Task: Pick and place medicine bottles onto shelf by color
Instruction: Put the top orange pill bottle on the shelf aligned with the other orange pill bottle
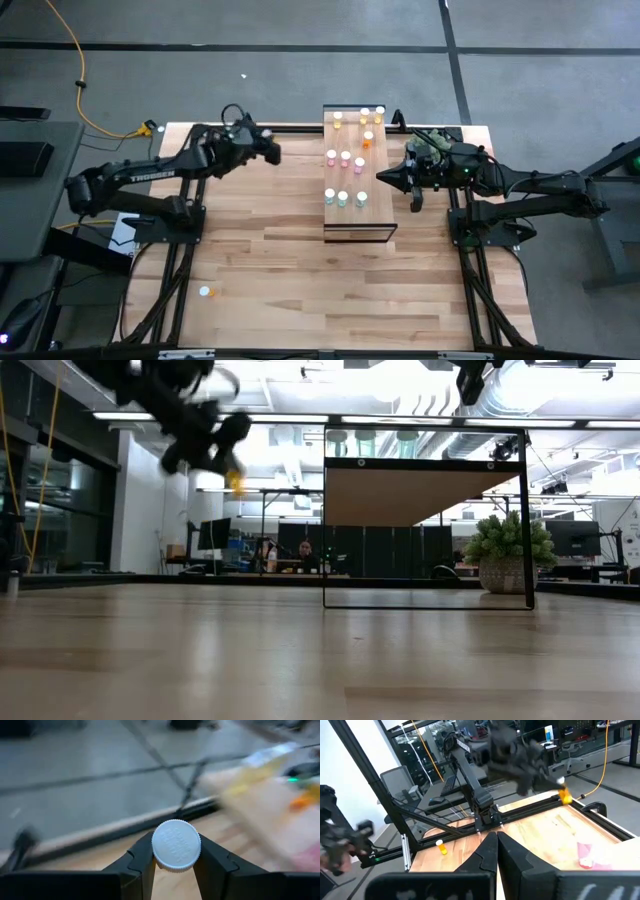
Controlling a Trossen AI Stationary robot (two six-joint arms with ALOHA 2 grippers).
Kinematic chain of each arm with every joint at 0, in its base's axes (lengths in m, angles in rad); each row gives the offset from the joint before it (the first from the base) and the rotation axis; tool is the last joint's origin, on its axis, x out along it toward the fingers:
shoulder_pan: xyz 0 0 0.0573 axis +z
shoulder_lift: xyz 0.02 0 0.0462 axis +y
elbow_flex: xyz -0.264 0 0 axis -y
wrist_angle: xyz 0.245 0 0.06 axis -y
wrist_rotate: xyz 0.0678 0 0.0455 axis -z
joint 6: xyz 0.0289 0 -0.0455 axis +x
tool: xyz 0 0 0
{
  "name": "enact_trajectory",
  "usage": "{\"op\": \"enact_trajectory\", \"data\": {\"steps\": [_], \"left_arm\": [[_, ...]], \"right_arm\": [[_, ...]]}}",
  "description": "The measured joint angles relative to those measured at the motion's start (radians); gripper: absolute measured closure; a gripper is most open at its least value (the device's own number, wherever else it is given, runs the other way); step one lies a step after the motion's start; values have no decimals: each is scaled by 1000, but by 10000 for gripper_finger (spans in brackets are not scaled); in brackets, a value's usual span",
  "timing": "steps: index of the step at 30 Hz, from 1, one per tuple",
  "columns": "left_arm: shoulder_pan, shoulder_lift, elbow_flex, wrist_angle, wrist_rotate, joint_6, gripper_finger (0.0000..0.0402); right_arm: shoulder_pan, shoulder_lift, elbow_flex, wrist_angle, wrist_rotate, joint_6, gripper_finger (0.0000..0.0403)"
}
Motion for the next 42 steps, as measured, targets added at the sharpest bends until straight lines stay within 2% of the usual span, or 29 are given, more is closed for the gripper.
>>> {"op": "enact_trajectory", "data": {"steps": [5, 8, 11, 14, 16, 22, 28, 32, 35, 42], "left_arm": [[-61, 76, 221, 6, 54, 179, 301], [-89, 152, 352, 11, 121, 236, 300], [-103, 238, 443, 34, 288, 283, 300], [-103, 319, 481, 90, 466, 319, 300], [-103, 371, 490, 131, 523, 352, 300], [-85, 509, 624, 51, 522, 390, 300], [-56, 673, 909, -239, 511, 505, 300], [-32, 767, 1049, -377, 586, 560, 300], [-24, 816, 1089, -399, 612, 576, 300], [-19, 862, 1095, -382, 611, 570, 300]], "right_arm": [[0, 0, 0, 0, 0, -2, 403], [0, 0, 0, 0, -1, -2, 403], [0, 0, 0, 0, -2, -2, 403], [0, 0, 0, 0, -7, -2, 403], [0, 0, 0, 0, -7, -2, 403], [0, 0, 0, 0, -6, 0, 403], [0, 0, 0, 0, -5, 2, 403], [0, 0, 0, 0, -4, 1, 403], [0, 0, 0, 0, -4, 2, 403], [0, 0, 0, -1, -4, -1, 403]]}}
